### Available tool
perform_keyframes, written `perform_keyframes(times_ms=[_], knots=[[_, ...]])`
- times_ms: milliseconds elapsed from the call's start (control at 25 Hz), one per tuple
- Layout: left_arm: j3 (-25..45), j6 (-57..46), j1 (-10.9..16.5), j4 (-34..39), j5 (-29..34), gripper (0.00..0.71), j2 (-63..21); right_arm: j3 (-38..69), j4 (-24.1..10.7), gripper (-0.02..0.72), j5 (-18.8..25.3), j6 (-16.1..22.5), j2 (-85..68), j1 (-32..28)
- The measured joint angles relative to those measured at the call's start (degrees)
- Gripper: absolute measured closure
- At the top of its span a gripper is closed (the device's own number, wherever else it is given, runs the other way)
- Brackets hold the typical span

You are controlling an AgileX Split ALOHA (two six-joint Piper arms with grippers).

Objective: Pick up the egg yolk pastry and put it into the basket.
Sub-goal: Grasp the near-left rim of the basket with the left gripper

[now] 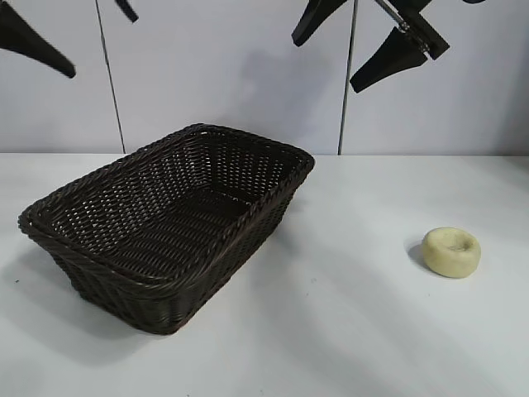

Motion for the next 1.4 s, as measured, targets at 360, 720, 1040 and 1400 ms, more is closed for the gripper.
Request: perform_keyframes(times_ms=[360, 720, 1040, 1400], knots=[[10.35, -4.47, 0.01, 2.35, -4.64, 0.184, -0.41, 0.00, -0.06, 0.080, 0.00, 0.00, 0.00, 0.00], [15.46, -13.83, -4.95, 2.64, -13.75, 0.184, -0.43, 0.00, -0.06, 0.080, -0.06, 0.00, 0.00, 0.00], [19.64, -26.56, -7.83, 10.85, -21.79, 0.184, -0.43, 0.00, -0.06, 0.080, -0.17, 0.00, 0.00, 0.00], [19.75, -28.13, -7.83, 12.66, -27.04, 0.184, -0.43, 0.00, -0.06, 0.080, -0.17, 0.00, 0.00, 0.00]])
